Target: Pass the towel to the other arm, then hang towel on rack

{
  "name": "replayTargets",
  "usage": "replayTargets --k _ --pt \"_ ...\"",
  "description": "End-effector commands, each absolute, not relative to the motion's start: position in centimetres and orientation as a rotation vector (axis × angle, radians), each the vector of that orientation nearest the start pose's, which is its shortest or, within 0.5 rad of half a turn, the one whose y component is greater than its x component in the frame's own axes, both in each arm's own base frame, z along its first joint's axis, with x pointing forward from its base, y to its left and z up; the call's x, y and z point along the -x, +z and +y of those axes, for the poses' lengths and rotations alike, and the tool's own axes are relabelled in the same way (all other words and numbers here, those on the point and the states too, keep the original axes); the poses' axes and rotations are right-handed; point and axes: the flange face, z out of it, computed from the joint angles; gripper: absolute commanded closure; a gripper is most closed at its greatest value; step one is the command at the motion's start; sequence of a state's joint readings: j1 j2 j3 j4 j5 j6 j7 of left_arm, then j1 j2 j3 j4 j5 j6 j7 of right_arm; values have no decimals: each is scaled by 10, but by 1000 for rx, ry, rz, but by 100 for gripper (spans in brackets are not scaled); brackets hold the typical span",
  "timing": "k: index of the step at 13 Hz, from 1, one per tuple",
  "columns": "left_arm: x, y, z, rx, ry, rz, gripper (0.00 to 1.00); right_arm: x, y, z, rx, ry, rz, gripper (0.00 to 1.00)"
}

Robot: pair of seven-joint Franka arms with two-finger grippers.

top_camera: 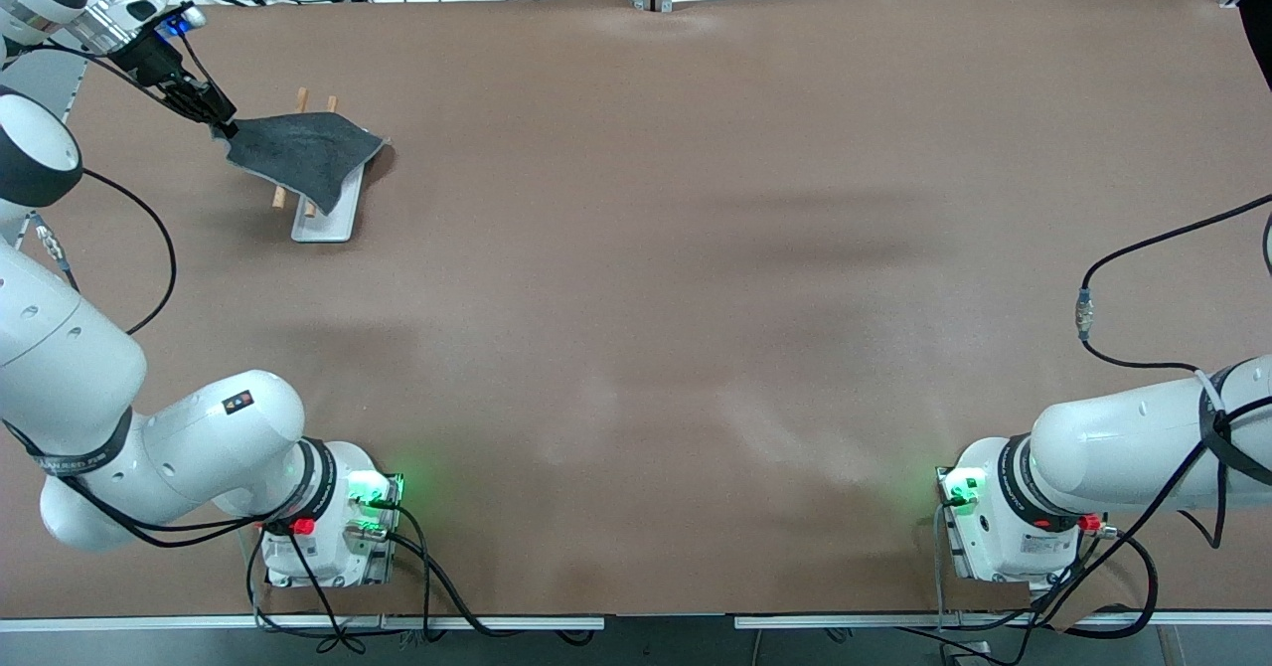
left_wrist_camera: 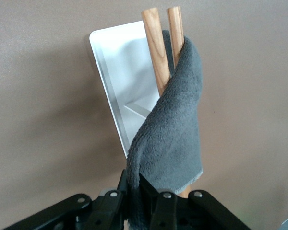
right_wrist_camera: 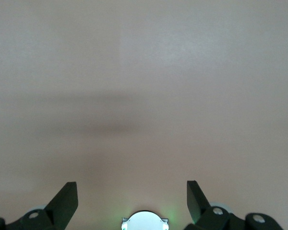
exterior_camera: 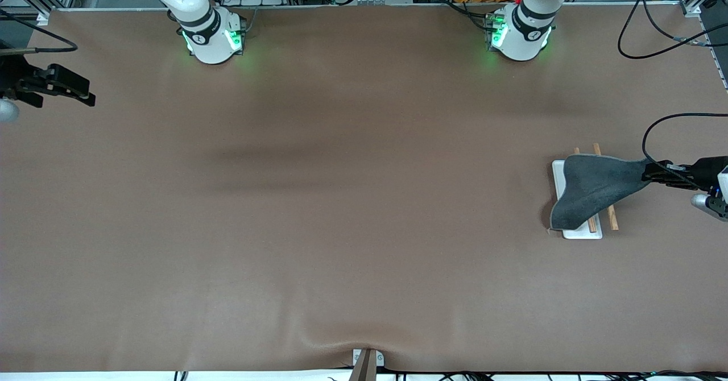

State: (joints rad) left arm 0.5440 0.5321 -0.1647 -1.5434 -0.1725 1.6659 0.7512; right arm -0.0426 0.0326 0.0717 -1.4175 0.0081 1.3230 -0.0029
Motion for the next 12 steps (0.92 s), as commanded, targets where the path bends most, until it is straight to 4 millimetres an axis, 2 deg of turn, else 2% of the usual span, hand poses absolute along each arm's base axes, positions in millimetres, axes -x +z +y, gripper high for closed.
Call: replayTargets --k 1,2,3,6,7,9,12 --pt "-609 318 248 3487 346 637 99 -535 665 33 3135 193 -69 0" --pt "-608 316 252 3488 340 650 93 -535 665 28 3136 193 -63 0" --pt "-606 311 258 3499 341 641 79 -536 665 26 3135 190 -61 0" --pt "-605 304 260 3511 341 651 0 -536 675 24 3142 152 -43 0" --pt "-601 298 270 3522 320 689 0 -536 680 16 3142 135 -23 0" --pt "-604 302 273 3511 294 710 0 -536 683 11 3134 123 -6 0" --pt "-610 332 266 3493 229 722 0 -536 685 13 3136 116 -6 0"
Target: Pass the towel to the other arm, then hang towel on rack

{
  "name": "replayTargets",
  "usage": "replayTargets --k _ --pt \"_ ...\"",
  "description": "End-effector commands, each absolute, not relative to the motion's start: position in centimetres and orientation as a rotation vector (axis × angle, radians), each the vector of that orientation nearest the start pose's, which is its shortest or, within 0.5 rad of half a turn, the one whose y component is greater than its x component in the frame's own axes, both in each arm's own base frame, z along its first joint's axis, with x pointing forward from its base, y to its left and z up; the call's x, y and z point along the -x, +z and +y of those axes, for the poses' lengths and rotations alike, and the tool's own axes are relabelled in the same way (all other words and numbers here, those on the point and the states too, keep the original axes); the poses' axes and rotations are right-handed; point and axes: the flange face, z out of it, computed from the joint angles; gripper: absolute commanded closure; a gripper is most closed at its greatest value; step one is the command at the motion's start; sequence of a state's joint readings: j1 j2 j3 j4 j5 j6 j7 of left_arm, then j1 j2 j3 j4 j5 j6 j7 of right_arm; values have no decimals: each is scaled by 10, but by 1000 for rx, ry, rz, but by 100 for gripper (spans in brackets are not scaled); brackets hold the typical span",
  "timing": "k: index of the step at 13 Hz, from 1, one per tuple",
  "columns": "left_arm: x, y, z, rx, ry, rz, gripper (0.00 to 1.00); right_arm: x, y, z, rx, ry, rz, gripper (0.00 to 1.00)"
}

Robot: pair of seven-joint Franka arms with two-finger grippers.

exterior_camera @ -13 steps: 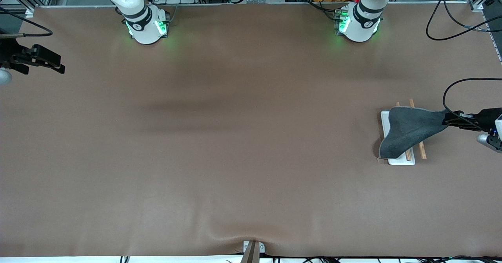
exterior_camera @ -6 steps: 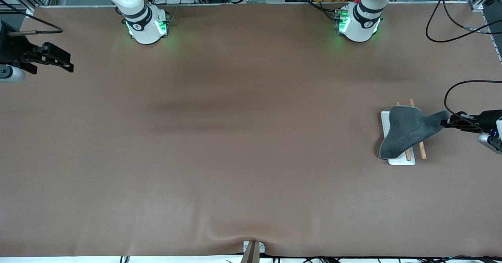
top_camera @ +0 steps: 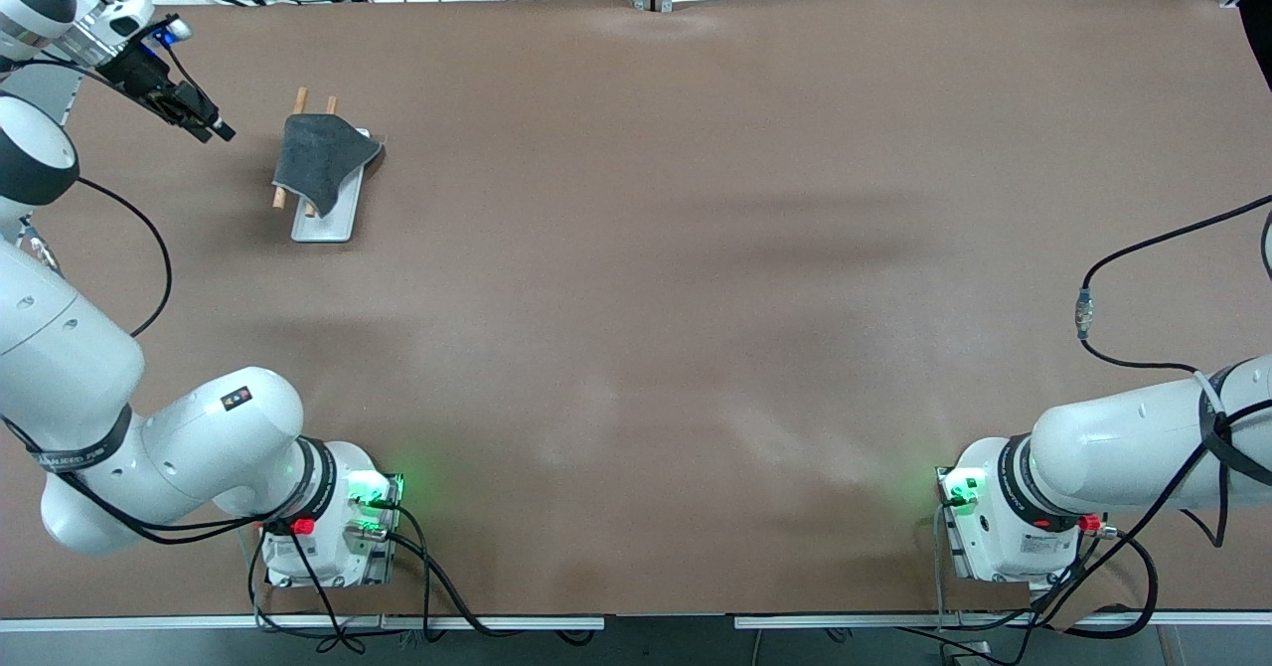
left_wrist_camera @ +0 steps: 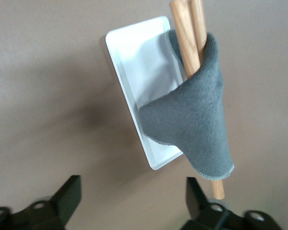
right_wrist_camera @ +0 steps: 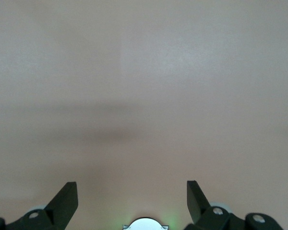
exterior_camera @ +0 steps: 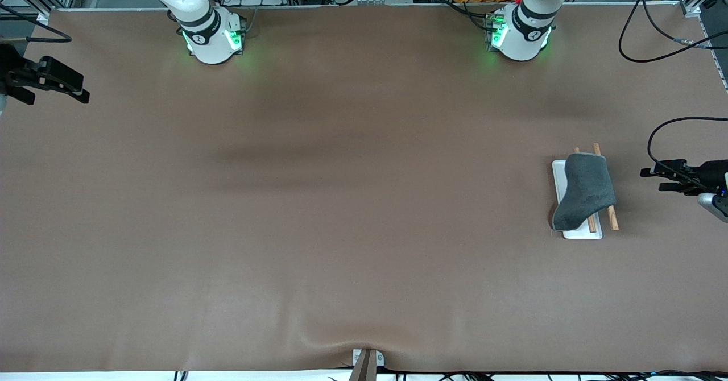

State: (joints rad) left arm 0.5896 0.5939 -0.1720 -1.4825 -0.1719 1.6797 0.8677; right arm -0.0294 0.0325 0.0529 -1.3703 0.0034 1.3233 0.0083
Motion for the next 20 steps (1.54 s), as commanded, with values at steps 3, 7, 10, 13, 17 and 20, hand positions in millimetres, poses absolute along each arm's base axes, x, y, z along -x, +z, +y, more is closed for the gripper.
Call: replayTargets --k 3,7,10,13,17,20 --pt "-618 384 234 3515 175 579 0 -537 685 12 3139 106 -7 0" --pt "-623 455 162 3509 221 274 0 -538 685 6 3139 101 12 0" --pt "-620 501 102 3473 255 45 0 -540 685 8 3138 80 4 0" --pt "-614 541 4 3289 260 -204 0 -543 685 12 3145 55 -10 0" --pt "-604 560 -60 3166 191 -177 0 -558 657 5 3142 140 4 0" --pt "-601 566 -62 3148 174 -164 0 -573 630 4 3138 216 -10 0"
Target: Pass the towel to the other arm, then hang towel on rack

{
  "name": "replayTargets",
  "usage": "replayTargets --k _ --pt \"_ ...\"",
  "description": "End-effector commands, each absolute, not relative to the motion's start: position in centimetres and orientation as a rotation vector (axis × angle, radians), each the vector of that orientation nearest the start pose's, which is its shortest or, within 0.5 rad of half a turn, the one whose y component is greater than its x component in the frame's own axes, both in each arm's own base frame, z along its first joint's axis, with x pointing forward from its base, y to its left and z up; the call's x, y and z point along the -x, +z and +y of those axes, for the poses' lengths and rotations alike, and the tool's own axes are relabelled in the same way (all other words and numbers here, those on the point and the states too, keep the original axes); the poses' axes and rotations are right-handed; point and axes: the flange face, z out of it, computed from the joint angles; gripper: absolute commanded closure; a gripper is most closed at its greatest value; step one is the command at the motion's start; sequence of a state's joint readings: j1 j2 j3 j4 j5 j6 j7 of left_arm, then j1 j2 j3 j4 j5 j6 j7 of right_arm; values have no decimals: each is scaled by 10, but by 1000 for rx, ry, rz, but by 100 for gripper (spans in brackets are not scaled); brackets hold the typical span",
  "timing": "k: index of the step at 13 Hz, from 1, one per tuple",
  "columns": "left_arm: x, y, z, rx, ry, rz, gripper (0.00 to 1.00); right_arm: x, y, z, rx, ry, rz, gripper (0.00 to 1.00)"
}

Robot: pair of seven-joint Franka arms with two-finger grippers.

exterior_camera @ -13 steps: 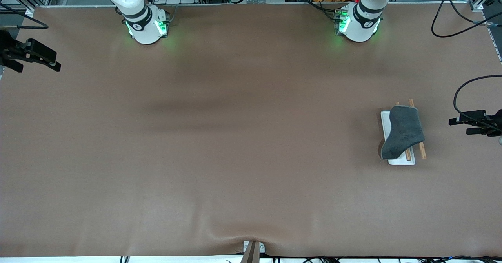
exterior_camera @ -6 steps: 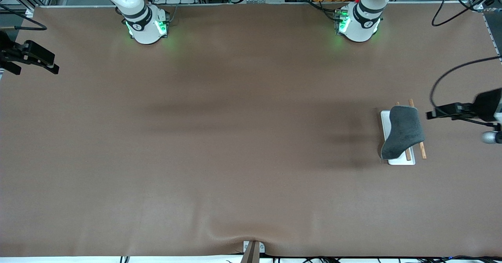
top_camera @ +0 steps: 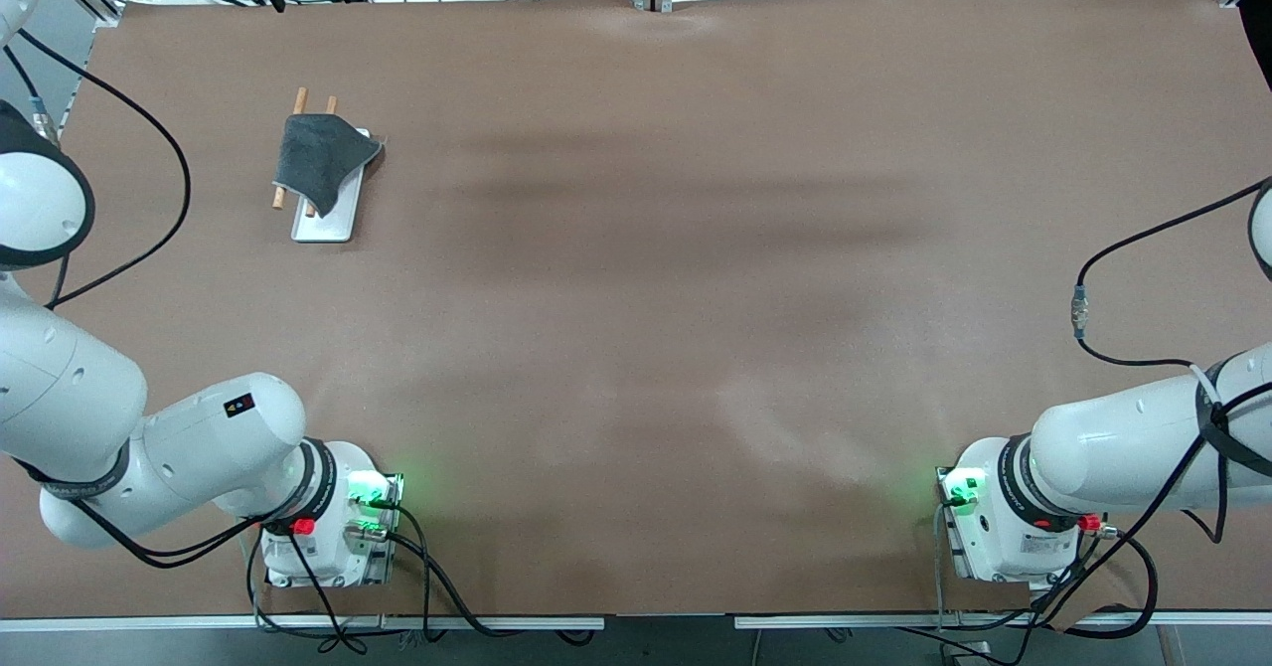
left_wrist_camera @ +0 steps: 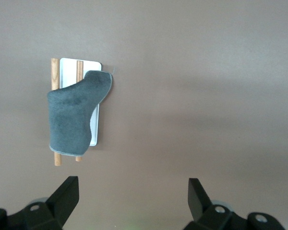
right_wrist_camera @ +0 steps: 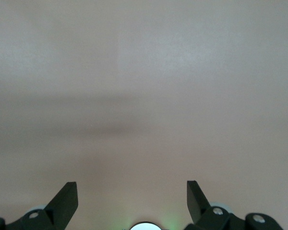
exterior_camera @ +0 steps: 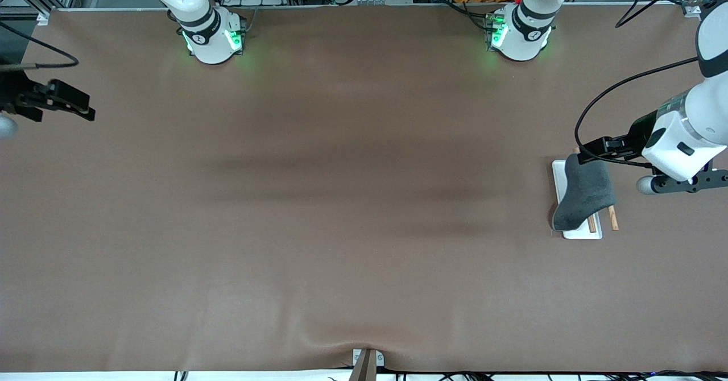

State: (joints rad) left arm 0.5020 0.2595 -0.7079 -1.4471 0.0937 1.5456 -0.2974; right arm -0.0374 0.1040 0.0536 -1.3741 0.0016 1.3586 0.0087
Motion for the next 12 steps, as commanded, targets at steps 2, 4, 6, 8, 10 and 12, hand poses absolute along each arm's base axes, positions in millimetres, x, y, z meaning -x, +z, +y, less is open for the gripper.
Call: replayTargets --k 2,4,6,8,10,12 --pt "-601 581 -59 3156 153 -156 0 -572 629 5 3127 209 -8 0" --pt "-597 585 -67 3154 191 -122 0 -568 626 9 3130 192 -5 0" --pt "-595 585 -79 3170 200 -88 0 -564 622 8 3132 173 0 0" --pt "-584 604 -89 3126 128 -86 0 -564 622 8 3132 171 0 0" --pt "-578 613 -87 3089 99 -125 0 -564 623 7 3135 166 3 0" --pt "-570 617 -86 3081 91 -147 0 -564 622 6 3133 175 5 0"
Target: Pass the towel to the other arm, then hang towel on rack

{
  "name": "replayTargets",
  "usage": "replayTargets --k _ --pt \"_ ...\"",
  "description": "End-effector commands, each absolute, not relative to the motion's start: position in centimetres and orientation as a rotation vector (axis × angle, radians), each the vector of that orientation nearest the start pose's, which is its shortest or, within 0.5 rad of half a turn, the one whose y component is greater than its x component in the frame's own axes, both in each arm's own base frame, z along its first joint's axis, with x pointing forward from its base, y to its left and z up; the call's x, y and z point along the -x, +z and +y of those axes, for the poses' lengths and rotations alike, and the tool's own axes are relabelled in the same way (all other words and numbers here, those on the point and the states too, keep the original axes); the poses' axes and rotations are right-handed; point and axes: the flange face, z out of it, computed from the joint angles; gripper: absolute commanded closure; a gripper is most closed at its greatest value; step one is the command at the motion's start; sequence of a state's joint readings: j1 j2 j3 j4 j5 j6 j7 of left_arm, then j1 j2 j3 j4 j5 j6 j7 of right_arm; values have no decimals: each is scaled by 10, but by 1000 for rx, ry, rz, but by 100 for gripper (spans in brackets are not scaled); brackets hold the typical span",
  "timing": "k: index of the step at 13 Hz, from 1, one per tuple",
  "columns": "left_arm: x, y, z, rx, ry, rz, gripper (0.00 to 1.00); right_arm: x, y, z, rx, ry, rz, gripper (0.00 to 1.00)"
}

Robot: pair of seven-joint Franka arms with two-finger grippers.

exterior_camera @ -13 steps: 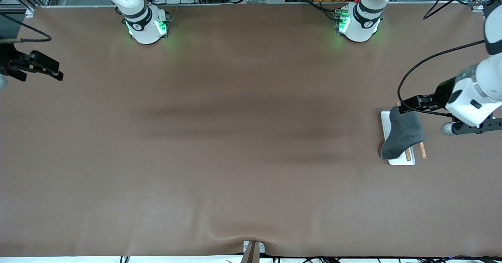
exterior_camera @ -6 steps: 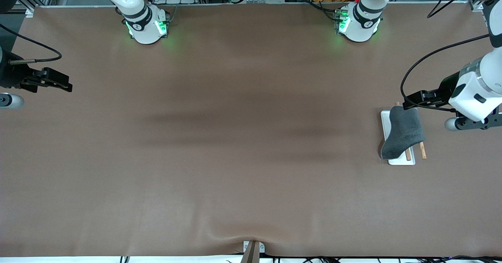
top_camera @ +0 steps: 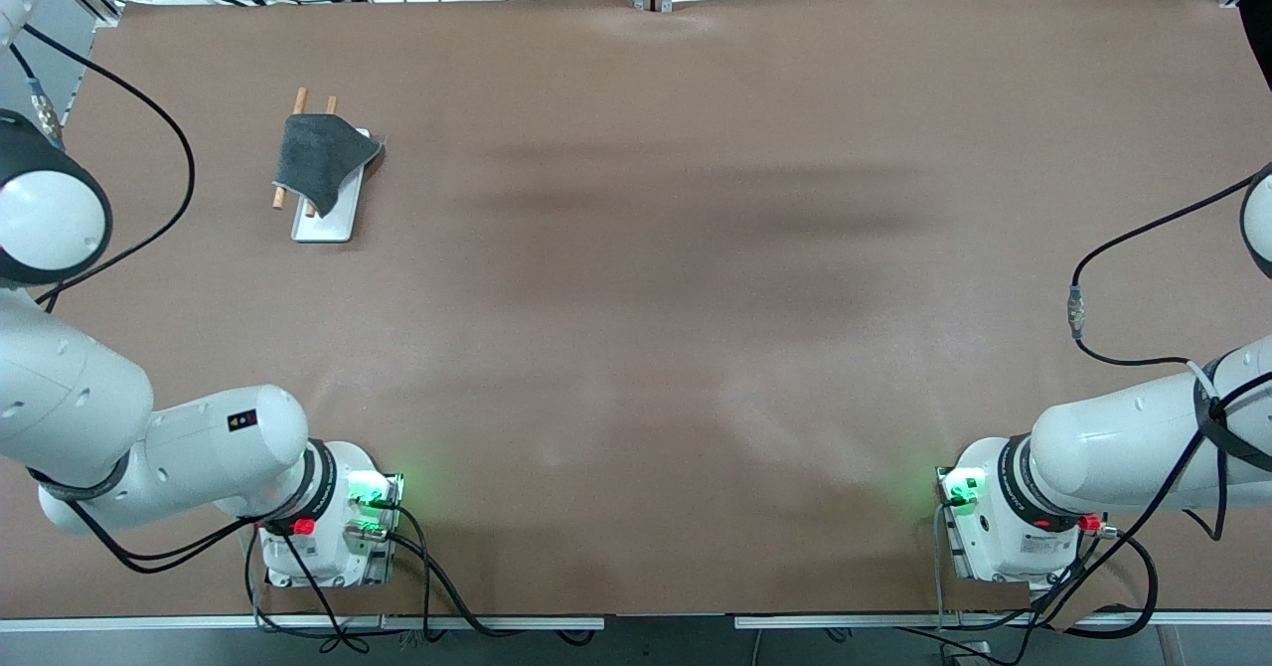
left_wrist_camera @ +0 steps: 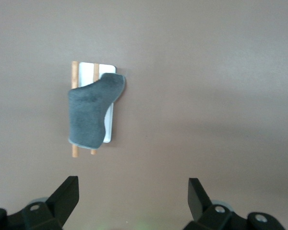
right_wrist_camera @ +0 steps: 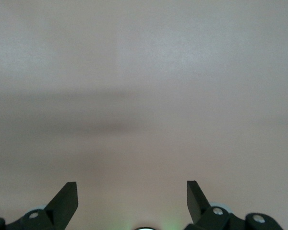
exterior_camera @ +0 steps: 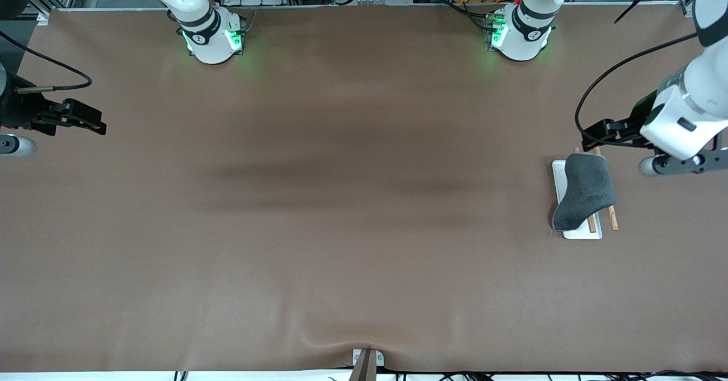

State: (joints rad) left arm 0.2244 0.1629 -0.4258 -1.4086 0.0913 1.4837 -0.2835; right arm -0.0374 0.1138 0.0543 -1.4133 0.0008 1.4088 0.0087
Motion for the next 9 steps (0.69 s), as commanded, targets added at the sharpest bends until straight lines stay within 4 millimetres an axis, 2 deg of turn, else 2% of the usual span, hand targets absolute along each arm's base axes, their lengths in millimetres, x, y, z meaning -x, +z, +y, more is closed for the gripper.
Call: replayTargets --k 1,3,9 --pt "-568 619 -74 3108 99 -196 0 -564 622 6 3133 178 5 0" --pt "-563 624 -58 3140 100 -235 0 -564 622 6 3133 178 5 0" --pt "-542 643 -60 3139 9 -219 0 -563 622 8 3132 173 0 0"
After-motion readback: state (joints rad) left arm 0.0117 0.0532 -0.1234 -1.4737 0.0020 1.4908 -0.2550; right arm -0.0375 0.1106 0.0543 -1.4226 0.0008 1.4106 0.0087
